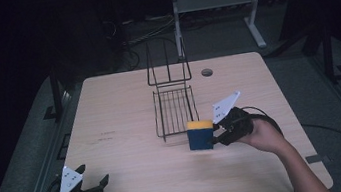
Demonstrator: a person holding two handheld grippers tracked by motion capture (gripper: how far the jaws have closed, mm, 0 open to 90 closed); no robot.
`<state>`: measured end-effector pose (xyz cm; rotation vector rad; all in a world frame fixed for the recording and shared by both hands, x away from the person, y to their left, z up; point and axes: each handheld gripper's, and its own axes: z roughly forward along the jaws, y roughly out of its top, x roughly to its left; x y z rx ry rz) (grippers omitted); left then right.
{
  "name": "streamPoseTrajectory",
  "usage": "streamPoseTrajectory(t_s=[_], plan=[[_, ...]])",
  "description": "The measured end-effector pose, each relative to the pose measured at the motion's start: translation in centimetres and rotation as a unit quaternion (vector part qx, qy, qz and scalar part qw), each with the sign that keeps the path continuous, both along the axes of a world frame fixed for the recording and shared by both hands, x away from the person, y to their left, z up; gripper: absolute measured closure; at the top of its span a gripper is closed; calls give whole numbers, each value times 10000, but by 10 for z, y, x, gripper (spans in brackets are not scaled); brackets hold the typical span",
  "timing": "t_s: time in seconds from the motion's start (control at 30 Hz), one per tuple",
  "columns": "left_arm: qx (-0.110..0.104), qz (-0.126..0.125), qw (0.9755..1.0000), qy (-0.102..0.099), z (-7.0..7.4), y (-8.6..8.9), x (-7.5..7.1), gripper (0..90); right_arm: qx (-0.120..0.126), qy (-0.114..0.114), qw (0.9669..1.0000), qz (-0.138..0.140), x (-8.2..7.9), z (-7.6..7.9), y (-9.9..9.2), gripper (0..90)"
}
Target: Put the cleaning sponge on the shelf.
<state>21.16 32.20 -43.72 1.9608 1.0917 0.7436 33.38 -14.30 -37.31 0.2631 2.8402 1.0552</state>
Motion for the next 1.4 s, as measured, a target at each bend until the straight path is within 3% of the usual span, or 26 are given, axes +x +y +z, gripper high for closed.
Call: streamPoseTrajectory(t_s=[0.43,0.97,1.17,1.27,1.4], plan=[[-1,23,10000,-9,0,0,0,141,26,-33,10000,60,26,11,19,573],[20,8,10000,-6,1,0,0,141,74,-103,9999,-44,50,21,23,573],[-3,25,10000,-4,1,0,0,141,100,-54,9999,-92,62,24,27,572],[-10,2,10000,-16,1,-1,0,141,250,14,9996,-139,69,22,28,573],[-7,4,10000,-15,1,-1,0,141,160,27,9997,-165,78,20,31,573]])
